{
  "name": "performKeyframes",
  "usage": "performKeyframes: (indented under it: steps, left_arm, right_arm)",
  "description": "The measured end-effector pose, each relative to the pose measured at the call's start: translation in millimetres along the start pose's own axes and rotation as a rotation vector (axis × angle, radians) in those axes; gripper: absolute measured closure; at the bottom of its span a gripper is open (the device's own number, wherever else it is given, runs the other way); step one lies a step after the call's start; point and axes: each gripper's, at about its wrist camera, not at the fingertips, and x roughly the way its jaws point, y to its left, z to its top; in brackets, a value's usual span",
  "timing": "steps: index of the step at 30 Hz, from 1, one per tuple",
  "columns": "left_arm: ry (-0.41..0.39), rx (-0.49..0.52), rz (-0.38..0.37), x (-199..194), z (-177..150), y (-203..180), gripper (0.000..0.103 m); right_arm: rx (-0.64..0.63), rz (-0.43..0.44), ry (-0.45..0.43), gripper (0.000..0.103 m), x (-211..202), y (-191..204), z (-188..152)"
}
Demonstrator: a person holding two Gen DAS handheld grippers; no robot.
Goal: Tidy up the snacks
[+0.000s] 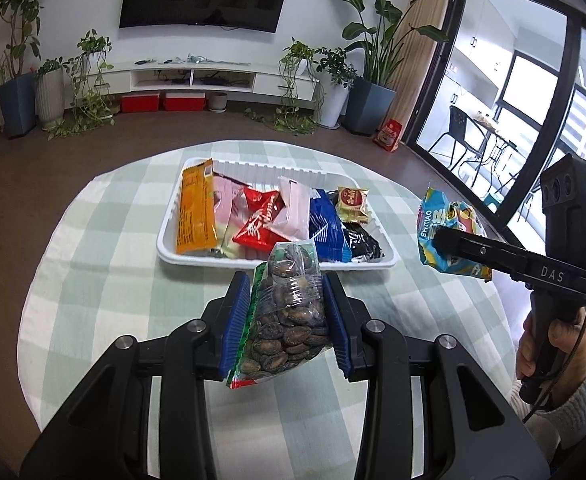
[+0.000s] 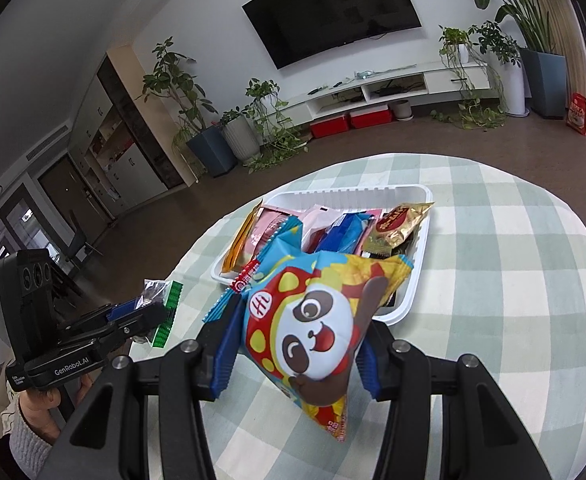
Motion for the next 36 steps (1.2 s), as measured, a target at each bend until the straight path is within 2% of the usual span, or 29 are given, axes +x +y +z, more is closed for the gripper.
performKeyframes:
  steps: [25,36]
  left_arm:
    - [0.031,0.032,0.027,90.1,63.8,18.2,0.068]
    - [0.019,0.051,0.033,104.3,76.4,16.9,0.068]
  right_arm:
    - [0.047,-0.048,0.02,0.05,54.3,-49.8,37.1]
    - [0.034,-0.04,0.019,0.05,64.9,-50.8,45.9]
